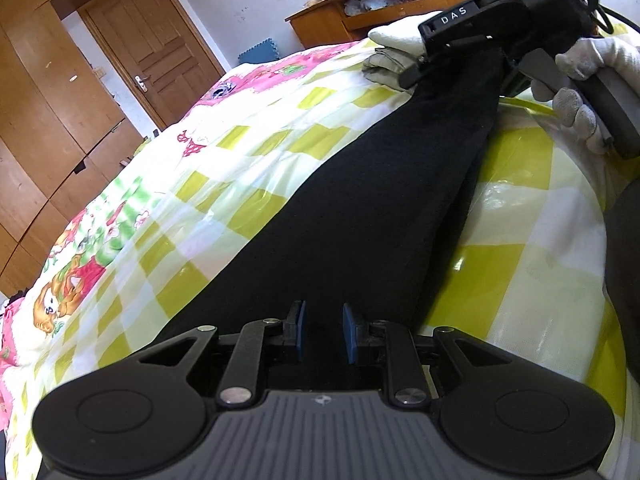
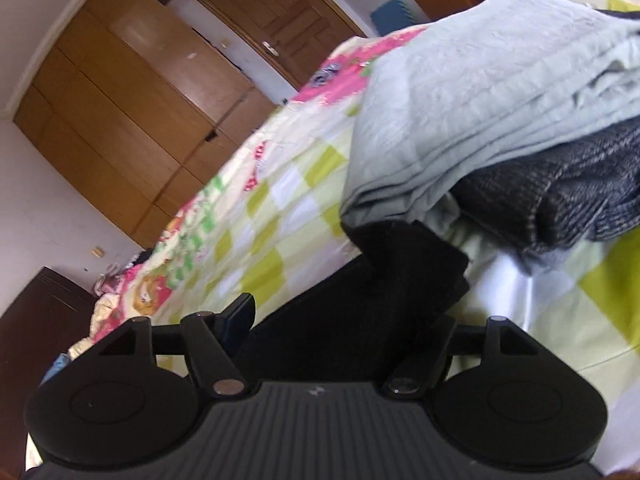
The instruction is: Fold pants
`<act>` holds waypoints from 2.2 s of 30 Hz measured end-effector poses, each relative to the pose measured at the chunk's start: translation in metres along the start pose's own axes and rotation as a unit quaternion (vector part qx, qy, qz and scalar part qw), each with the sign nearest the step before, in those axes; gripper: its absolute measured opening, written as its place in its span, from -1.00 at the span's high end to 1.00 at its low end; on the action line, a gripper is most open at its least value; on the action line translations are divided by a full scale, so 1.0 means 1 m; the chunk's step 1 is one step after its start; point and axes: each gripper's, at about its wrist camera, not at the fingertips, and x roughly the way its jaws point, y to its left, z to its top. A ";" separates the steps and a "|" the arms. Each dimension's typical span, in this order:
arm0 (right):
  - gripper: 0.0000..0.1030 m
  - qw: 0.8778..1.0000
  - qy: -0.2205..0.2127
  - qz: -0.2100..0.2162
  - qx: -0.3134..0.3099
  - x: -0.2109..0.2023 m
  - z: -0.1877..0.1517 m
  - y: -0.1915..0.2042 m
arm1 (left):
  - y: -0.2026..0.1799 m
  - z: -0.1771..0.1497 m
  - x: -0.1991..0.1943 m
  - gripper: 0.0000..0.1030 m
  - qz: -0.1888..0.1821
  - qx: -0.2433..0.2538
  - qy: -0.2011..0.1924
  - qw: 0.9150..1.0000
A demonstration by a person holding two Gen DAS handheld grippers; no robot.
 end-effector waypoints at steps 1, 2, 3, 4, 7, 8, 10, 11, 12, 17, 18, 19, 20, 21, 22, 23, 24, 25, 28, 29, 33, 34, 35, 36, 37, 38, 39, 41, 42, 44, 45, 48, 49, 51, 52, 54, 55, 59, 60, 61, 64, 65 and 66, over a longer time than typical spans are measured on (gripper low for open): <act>-0.40 1.000 0.006 -0.001 0.000 0.004 0.000 -0.002 | 0.000 -0.001 0.000 0.30 -0.002 0.000 -0.001 1.000; -0.39 1.000 0.009 -0.001 0.004 0.011 0.002 -0.002 | 0.000 -0.001 0.002 0.30 -0.004 0.002 -0.001 1.000; -0.21 1.000 0.010 0.001 0.010 0.014 0.004 -0.001 | 0.000 -0.001 0.004 0.29 -0.005 0.002 -0.001 1.000; 0.37 1.000 0.010 0.001 0.018 0.014 0.007 0.001 | 0.001 -0.001 0.006 0.28 -0.004 0.000 0.000 1.000; 0.86 0.998 0.012 0.003 0.058 0.001 0.018 0.006 | 0.007 -0.001 0.007 0.20 -0.001 -0.013 -0.002 1.000; 0.86 0.997 0.002 0.017 0.070 -0.008 0.021 0.009 | 0.009 -0.001 0.007 0.17 -0.001 -0.020 -0.004 1.000; 0.87 0.997 -0.012 0.035 0.072 -0.020 0.025 0.016 | 0.011 -0.004 0.008 0.16 -0.003 -0.031 -0.007 0.999; 0.87 0.997 -0.016 0.039 0.063 -0.021 0.026 0.021 | 0.011 -0.005 0.010 0.15 -0.002 -0.031 -0.006 0.999; 0.87 0.998 -0.014 0.032 0.050 -0.019 0.025 0.025 | 0.009 -0.007 0.012 0.15 0.000 -0.027 -0.006 1.000; 0.87 0.998 0.001 0.025 0.057 -0.033 0.029 0.045 | 0.005 -0.013 0.007 0.12 0.012 -0.014 -0.013 1.000; 0.87 0.999 -0.009 0.031 0.042 -0.043 0.031 0.055 | 0.008 -0.015 0.001 0.11 0.018 -0.023 -0.020 0.999; 0.87 0.998 -0.012 0.040 0.038 -0.049 0.034 0.066 | 0.013 -0.020 -0.005 0.09 0.028 -0.034 -0.025 0.999; 0.87 0.998 -0.011 0.049 0.032 -0.050 0.037 0.078 | 0.018 -0.025 -0.010 0.09 0.038 -0.044 -0.026 0.998; 0.87 0.999 -0.008 0.052 0.015 -0.049 0.039 0.092 | 0.024 -0.033 -0.015 0.09 0.049 -0.055 -0.027 0.997; 0.87 0.999 -0.005 0.049 -0.005 -0.045 0.040 0.110 | 0.030 -0.041 -0.021 0.08 0.059 -0.069 -0.028 0.996; 0.87 0.999 0.001 0.049 -0.023 -0.040 0.039 0.127 | 0.038 -0.050 -0.026 0.08 0.068 -0.082 -0.026 0.994; 0.87 0.998 0.009 0.053 -0.042 -0.034 0.036 0.148 | 0.045 -0.059 -0.032 0.08 0.081 -0.095 -0.023 0.992; 0.87 0.996 0.018 0.063 -0.059 -0.028 0.032 0.168 | 0.052 -0.069 -0.039 0.08 0.098 -0.104 -0.021 0.989; 0.87 0.988 0.044 0.090 -0.119 -0.007 0.010 0.237 | 0.074 -0.100 -0.056 0.08 0.138 -0.138 -0.014 0.981; 0.87 0.985 0.054 0.099 -0.133 0.001 0.001 0.257 | 0.081 -0.110 -0.061 0.08 0.149 -0.153 -0.011 0.977; 0.87 0.969 0.093 0.127 -0.192 0.036 -0.044 0.338 | 0.111 -0.149 -0.077 0.08 0.189 -0.216 -0.004 0.958; 0.87 0.964 0.104 0.135 -0.206 0.045 -0.058 0.358 | 0.115 -0.157 -0.081 0.08 0.199 -0.227 -0.003 0.953; 0.87 0.959 0.114 0.140 -0.220 0.054 -0.071 0.375 | 0.119 -0.165 -0.085 0.08 0.207 -0.241 -0.002 0.948; 0.87 0.954 0.124 0.143 -0.234 0.062 -0.086 0.392 | 0.123 -0.173 -0.088 0.08 0.213 -0.254 -0.003 0.943; 0.87 0.948 0.134 0.147 -0.249 0.071 -0.102 0.408 | 0.125 -0.180 -0.092 0.08 0.217 -0.268 -0.004 0.939; 0.87 0.942 0.146 0.149 -0.263 0.081 -0.117 0.422 | 0.129 -0.188 -0.095 0.08 0.219 -0.279 -0.003 0.935; 0.87 0.936 0.157 0.149 -0.279 0.091 -0.133 0.436 | 0.132 -0.195 -0.098 0.08 0.224 -0.287 0.000 0.931; 0.87 0.923 0.176 0.143 -0.312 0.111 -0.168 0.458 | 0.137 -0.208 -0.102 0.08 0.235 -0.299 0.006 0.925; 0.87 0.916 0.187 0.143 -0.325 0.120 -0.185 0.468 | 0.139 -0.214 -0.106 0.08 0.238 -0.309 0.006 0.921; 0.87 0.901 0.209 0.145 -0.352 0.131 -0.219 0.485 | 0.142 -0.226 -0.112 0.07 0.242 -0.333 0.004 0.911; 0.87 0.892 0.217 0.147 -0.367 0.135 -0.235 0.493 | 0.144 -0.230 -0.115 0.07 0.246 -0.342 0.003 0.907; 0.87 0.859 0.235 0.147 -0.430 0.139 -0.288 0.518 | 0.143 -0.243 -0.122 0.02 0.261 -0.345 0.013 0.902; 0.87 0.846 0.236 0.144 -0.455 0.140 -0.304 0.524 | 0.143 -0.246 -0.123 -0.03 0.263 -0.348 0.015 0.900; 0.87 0.822 0.242 0.136 -0.497 0.143 -0.336 0.536 | 0.145 -0.252 -0.126 -0.04 0.255 -0.368 0.007 0.894; 0.86 0.813 0.249 0.133 -0.509 0.145 -0.349 0.539 | 0.148 -0.256 -0.130 -0.04 0.252 -0.377 0.002 0.892; 0.86 0.800 0.259 0.128 -0.526 0.151 -0.368 0.540 | 0.150 -0.259 -0.132 -0.04 0.248 -0.390 -0.004 0.887; 0.86 0.793 0.261 0.128 -0.535 0.151 -0.375 0.542 | 0.152 -0.260 -0.132 -0.04 0.247 -0.397 -0.006 0.884; 0.87 0.762 0.231 0.132 -0.591 0.140 -0.398 0.551 | 0.159 -0.270 -0.132 -0.04 0.236 -0.434 -0.013 0.869; 0.87 0.756 0.227 0.134 -0.599 0.138 -0.401 0.553 | 0.161 -0.273 -0.131 -0.04 0.230 -0.443 -0.012 0.866; 0.87 0.751 0.215 0.134 -0.610 0.135 -0.403 0.555 | 0.163 -0.274 -0.129 -0.04 0.224 -0.450 -0.011 0.864; 0.87 0.760 0.198 0.138 -0.603 0.133 -0.396 0.568 | 0.167 -0.275 -0.123 -0.03 0.219 -0.452 -0.005 0.865; 0.87 0.765 0.196 0.137 -0.598 0.133 -0.394 0.572 | 0.169 -0.275 -0.120 -0.03 0.217 -0.451 -0.003 0.866; 0.87 0.767 0.192 0.135 -0.598 0.134 -0.394 0.575 | 0.170 -0.275 -0.119 -0.03 0.215 -0.451 -0.003 0.866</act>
